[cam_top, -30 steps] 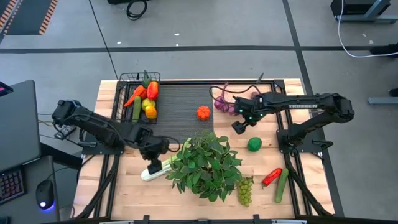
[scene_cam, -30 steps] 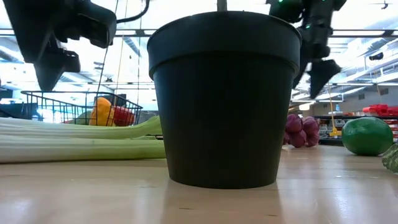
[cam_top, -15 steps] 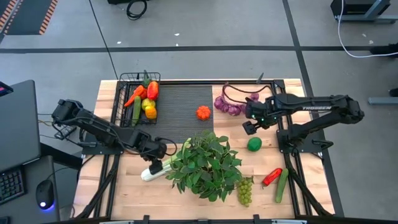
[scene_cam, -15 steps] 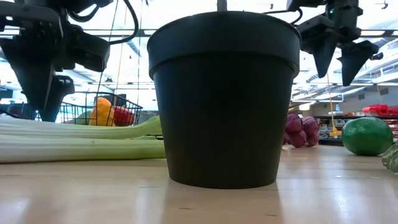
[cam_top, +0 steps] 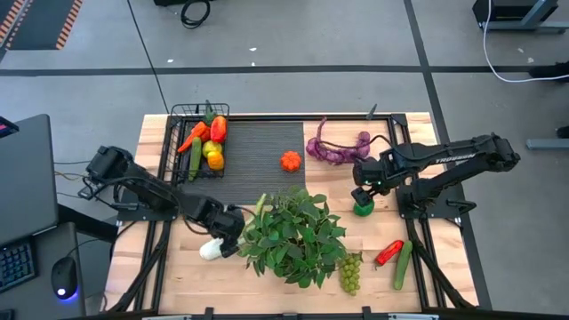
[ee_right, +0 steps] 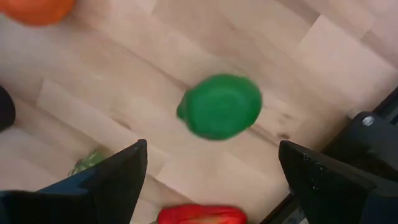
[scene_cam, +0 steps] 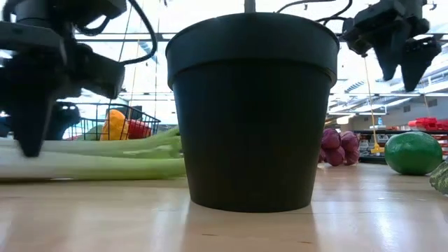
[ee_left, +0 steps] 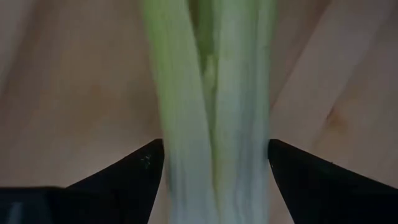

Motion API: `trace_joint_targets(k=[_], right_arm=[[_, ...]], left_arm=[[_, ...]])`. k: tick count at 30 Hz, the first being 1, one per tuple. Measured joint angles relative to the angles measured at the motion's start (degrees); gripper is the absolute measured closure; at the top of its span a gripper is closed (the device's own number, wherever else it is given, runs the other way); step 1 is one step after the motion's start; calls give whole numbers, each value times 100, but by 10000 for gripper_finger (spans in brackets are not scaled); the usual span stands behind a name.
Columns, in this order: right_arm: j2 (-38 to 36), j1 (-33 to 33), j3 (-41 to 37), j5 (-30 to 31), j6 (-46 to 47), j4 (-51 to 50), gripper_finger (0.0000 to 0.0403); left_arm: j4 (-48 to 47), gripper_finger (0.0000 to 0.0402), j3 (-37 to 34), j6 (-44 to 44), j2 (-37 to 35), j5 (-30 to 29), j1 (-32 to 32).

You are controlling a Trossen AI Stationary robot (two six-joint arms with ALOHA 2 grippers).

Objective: Build produce basket
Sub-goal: Put the green celery into the wire basket

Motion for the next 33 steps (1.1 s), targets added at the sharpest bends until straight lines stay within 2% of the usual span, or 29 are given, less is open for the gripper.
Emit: trace_joint_targets(k=[7, 14, 17, 23, 26, 29, 33], right_arm=[[1, 898, 0, 297, 796, 39, 37], [1, 1511, 0, 615, 1304, 35, 37], [1, 1664, 0, 755, 1440, 35, 37], [1, 1834, 0, 980, 1536, 37, 37], [1, 1849, 0, 1014, 1533, 39, 37], [1, 1849, 0, 1026, 1530, 42, 37], [1, 1849, 0, 1111, 1525, 133, 37]], left_arm=[[228, 108, 33, -559, 486, -52, -266], [86, 121, 67, -1130, 502, -172, -327], [-105, 159, 224, -1206, 511, -211, -321], [-373, 277, 563, -1448, 539, -102, -166], [-443, 322, 698, -1485, 538, -147, -126], [-622, 334, 834, -1562, 525, -156, -92], [-1204, 324, 1005, -1553, 408, -167, 35]])
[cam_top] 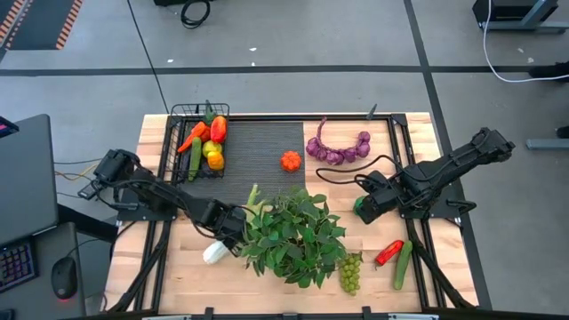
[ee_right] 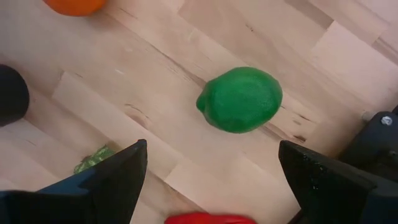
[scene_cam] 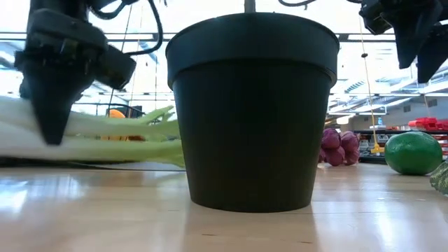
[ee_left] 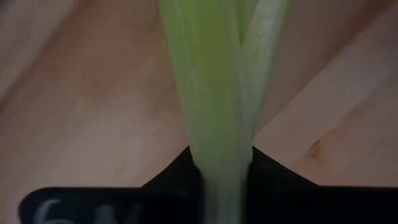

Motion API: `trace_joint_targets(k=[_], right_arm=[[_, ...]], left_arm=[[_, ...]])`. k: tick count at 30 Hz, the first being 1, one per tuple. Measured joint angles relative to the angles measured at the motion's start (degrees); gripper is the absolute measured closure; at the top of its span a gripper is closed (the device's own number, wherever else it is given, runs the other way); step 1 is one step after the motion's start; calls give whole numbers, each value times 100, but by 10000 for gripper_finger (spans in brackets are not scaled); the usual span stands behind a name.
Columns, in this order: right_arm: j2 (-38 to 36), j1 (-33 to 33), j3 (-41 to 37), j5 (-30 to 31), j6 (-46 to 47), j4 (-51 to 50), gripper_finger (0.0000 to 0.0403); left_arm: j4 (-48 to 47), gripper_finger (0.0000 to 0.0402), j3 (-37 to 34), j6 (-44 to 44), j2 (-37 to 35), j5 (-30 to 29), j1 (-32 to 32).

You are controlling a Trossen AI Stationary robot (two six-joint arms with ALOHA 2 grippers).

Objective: Build produce basket
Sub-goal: Put the green celery into the wire basket

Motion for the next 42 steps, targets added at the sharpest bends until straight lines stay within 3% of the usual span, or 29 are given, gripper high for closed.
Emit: trace_joint_targets(k=[5, 18, 27, 32, 42], right_arm=[[1, 15, 0, 119, -11, 63, 37], [4, 268, 0, 268, -89, 153, 37], [4, 475, 0, 561, -69, 206, 37], [2, 481, 0, 678, -52, 170, 37], [4, 432, 0, 700, 150, 232, 37]], left_arm=[[-846, 302, 378, 165, -148, -47, 224], [-2964, 315, 1807, 740, -468, -896, 1055], [-3587, 316, 2329, 474, -862, -1984, 1900], [-3900, 316, 2329, 455, -1064, -2956, 2473], [-3877, 313, 2324, 1378, -1755, -4222, 4153]])
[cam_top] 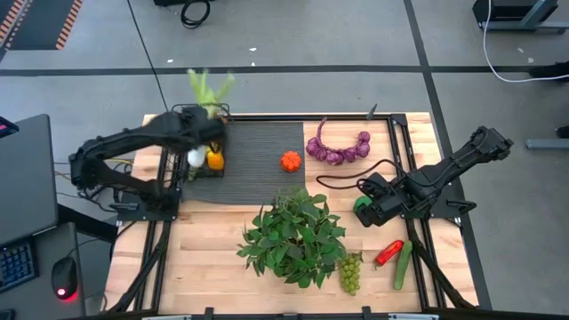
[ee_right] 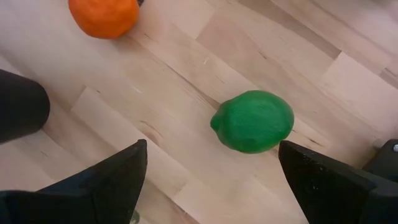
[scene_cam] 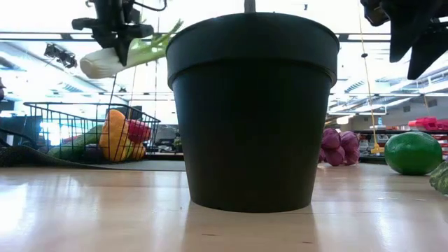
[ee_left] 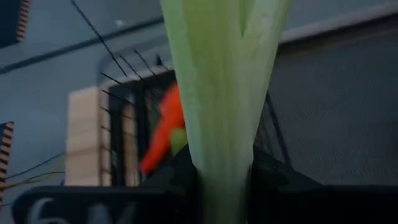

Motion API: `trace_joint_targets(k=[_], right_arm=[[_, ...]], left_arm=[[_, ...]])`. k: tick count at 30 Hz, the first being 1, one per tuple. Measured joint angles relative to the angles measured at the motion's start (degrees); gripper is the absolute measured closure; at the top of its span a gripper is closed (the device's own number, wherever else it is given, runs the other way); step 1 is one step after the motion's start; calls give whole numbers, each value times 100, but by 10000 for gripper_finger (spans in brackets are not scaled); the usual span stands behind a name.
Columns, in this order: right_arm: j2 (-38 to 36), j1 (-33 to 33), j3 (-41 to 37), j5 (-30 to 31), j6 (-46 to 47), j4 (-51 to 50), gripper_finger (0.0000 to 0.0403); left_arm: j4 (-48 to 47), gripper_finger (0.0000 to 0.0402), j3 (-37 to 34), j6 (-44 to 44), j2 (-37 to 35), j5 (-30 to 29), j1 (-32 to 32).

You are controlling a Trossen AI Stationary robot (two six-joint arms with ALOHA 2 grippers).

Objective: Build produce basket
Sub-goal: Put the green celery into the wire basket, then put the green lime into the wire basket

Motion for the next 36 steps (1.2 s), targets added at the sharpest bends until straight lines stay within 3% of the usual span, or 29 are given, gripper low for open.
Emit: trace_joint_targets(k=[9, 14, 21, 29, 36], right_arm=[[0, -194, 0, 111, 6, 48, 37], [0, -274, 0, 83, -26, -34, 37], [0, -286, 0, -107, 157, -102, 37], [0, -284, 0, -250, 147, -175, 37], [0, -286, 0, -202, 264, -256, 37]], left_arm=[[469, 311, -38, 1021, -281, -230, 1399], [992, 310, -814, 980, -489, -9, 1859], [1908, 304, -1814, 1005, -604, 304, 2026], [2044, 234, -2540, 561, -607, 676, 2325], [1986, 169, -2564, 555, -607, 800, 2363]])
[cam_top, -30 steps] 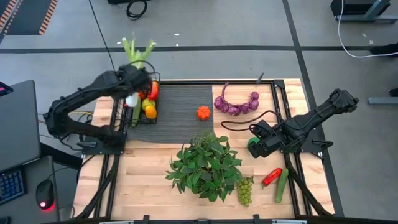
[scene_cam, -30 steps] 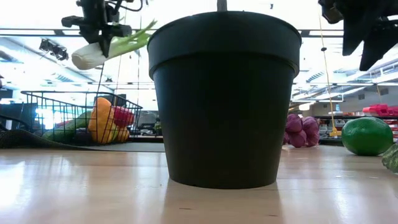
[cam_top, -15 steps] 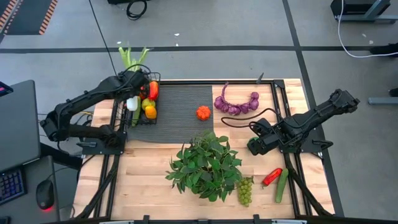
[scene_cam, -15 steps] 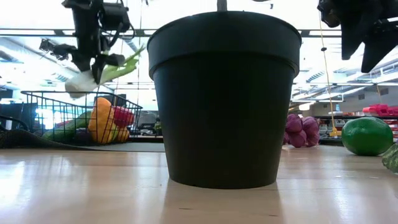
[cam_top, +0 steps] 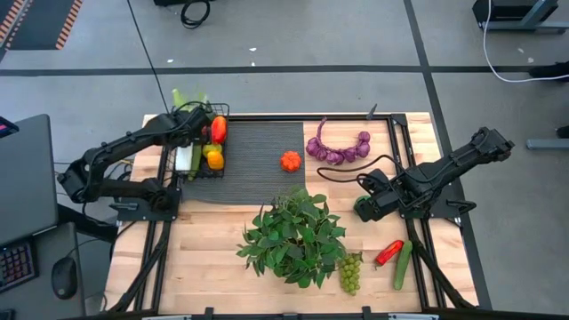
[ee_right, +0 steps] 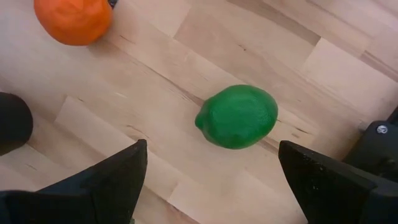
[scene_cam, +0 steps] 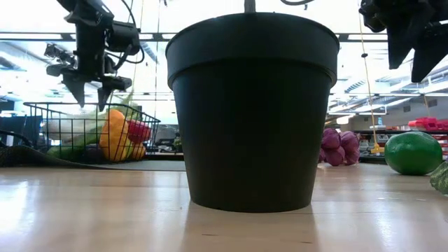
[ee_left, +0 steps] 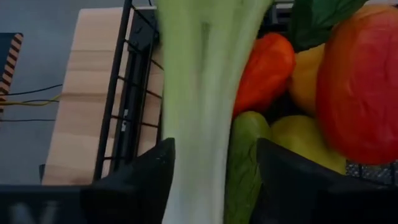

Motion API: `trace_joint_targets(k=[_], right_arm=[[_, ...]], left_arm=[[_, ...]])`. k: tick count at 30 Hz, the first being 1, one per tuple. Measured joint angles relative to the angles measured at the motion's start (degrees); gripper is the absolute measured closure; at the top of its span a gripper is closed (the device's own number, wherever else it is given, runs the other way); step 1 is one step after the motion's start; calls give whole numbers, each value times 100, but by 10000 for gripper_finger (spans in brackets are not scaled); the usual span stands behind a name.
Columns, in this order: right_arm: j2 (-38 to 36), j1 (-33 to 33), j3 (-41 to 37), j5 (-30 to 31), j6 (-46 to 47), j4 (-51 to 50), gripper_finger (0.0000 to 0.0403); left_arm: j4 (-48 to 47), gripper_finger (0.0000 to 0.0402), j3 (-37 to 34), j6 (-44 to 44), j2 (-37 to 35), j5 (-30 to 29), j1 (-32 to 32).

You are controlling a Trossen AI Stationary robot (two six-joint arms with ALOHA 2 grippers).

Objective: Build produce basket
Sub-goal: Put the green lime into the wire basket

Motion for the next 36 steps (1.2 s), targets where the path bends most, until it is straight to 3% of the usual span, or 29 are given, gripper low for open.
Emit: trace_joint_targets(k=[7, 18, 25, 32, 36], right_arm=[[0, 1, 0, -2, -2, -56, 37], [0, -72, 0, 218, 133, -102, 37], [-4, -195, -276, -16, 291, 71, 39], [12, -195, -1164, -721, 377, 1272, 54], [11, -197, -1485, -838, 822, 1356, 54]], left_arm=[[-250, 146, 271, 94, -4, -13, 70], [2, 170, 1213, 165, -4, -24, -237], [947, 169, 1613, 880, -7, 1042, -725], [1129, 167, 1676, 898, -7, 2383, -1033], [1268, 167, 1676, 831, -7, 2702, -1336]])
